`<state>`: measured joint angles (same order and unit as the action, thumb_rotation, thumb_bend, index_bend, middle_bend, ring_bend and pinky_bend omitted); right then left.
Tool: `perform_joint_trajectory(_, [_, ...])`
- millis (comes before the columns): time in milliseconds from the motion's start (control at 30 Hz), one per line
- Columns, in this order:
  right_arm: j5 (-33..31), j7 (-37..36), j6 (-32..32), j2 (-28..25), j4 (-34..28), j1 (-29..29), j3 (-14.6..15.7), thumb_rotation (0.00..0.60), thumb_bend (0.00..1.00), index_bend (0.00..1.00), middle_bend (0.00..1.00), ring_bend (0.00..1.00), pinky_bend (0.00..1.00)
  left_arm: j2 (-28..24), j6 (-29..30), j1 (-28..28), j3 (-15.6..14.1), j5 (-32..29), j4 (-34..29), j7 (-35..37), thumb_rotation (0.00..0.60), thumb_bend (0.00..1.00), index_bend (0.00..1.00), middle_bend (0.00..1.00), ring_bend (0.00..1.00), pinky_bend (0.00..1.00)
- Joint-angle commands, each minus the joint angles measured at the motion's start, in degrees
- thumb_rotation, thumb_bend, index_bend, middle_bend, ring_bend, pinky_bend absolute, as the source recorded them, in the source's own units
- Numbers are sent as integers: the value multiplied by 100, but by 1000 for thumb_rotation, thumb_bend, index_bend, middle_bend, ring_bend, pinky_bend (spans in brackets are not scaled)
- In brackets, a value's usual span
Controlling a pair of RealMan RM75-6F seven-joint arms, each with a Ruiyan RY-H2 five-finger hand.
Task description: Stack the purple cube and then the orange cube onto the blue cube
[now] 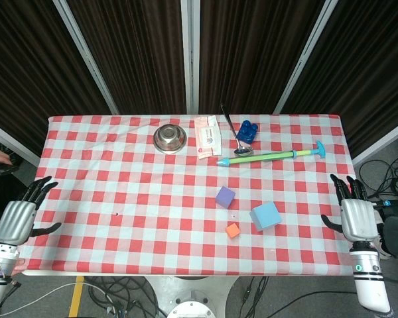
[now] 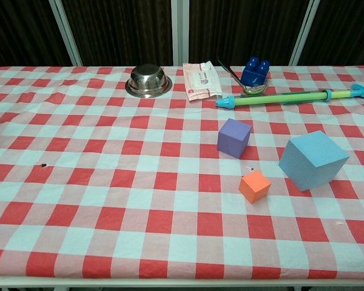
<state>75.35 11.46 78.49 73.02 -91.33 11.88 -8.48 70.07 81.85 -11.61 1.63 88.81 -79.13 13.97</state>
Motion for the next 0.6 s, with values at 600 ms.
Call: perform_joint_trajectory(600, [171,-53,-606,-229,-84,562,-198,600,112,0,167,43,70,-37,-16,-8,28,-42,-29,87,600,78,205,192,120,280])
